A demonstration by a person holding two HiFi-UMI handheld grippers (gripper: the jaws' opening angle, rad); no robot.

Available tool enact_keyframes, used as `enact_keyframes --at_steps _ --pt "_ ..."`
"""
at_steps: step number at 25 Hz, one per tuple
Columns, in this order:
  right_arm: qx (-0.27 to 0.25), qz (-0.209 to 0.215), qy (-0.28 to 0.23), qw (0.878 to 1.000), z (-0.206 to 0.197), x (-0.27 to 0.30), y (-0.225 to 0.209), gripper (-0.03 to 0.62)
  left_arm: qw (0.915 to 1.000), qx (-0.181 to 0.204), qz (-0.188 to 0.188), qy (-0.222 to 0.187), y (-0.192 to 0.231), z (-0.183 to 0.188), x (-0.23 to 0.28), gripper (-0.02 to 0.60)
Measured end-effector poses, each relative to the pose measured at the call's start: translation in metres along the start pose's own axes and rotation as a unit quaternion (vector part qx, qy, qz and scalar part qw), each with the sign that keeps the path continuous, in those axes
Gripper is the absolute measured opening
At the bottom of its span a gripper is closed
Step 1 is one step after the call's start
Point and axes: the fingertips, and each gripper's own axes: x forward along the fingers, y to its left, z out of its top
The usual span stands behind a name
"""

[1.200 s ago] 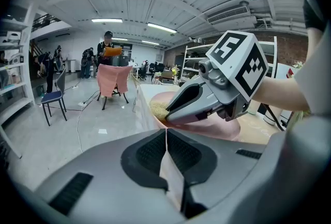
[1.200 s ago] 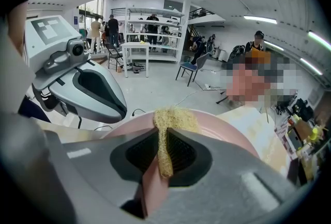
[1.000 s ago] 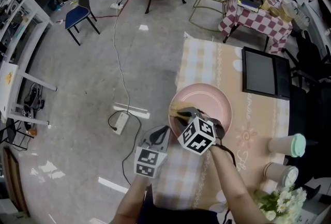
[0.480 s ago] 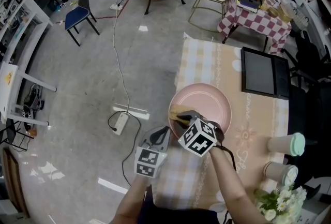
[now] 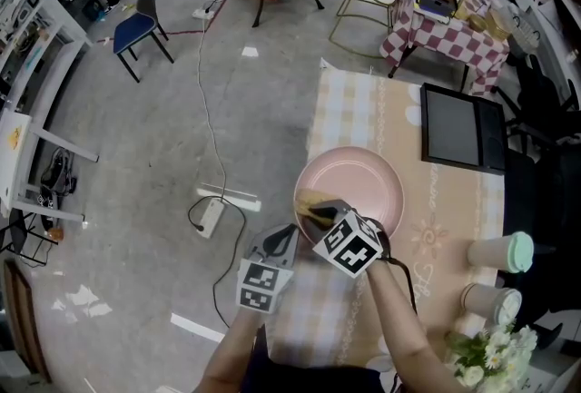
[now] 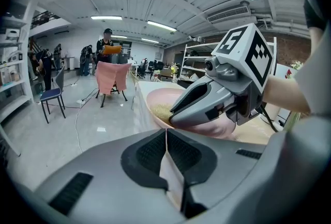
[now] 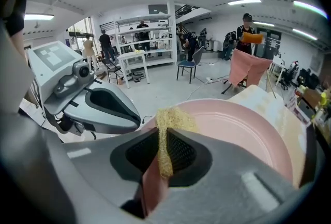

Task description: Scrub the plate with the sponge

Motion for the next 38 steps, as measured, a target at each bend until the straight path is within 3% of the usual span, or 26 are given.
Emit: enact_keyframes --at_steps 6,24,38 --pt "0.018 0.011 -0.012 1.0 0.0 -0.003 0.003 0.048 1.0 0.0 0.0 -0.002 -0.001 0.0 0.0 0.017" --pt "-0.001 0.013 -0.001 1.0 -0.001 -0.018 0.018 0.046 0.9999 -0.003 -0.004 -0.012 -0.005 0.005 -0.003 0.017" --pt "-0.057 -0.094 0.005 0.994 0.011 -0.045 -0.042 0.046 0.9999 -0.005 -0.003 -0.016 -0.005 0.006 -0.003 0.017"
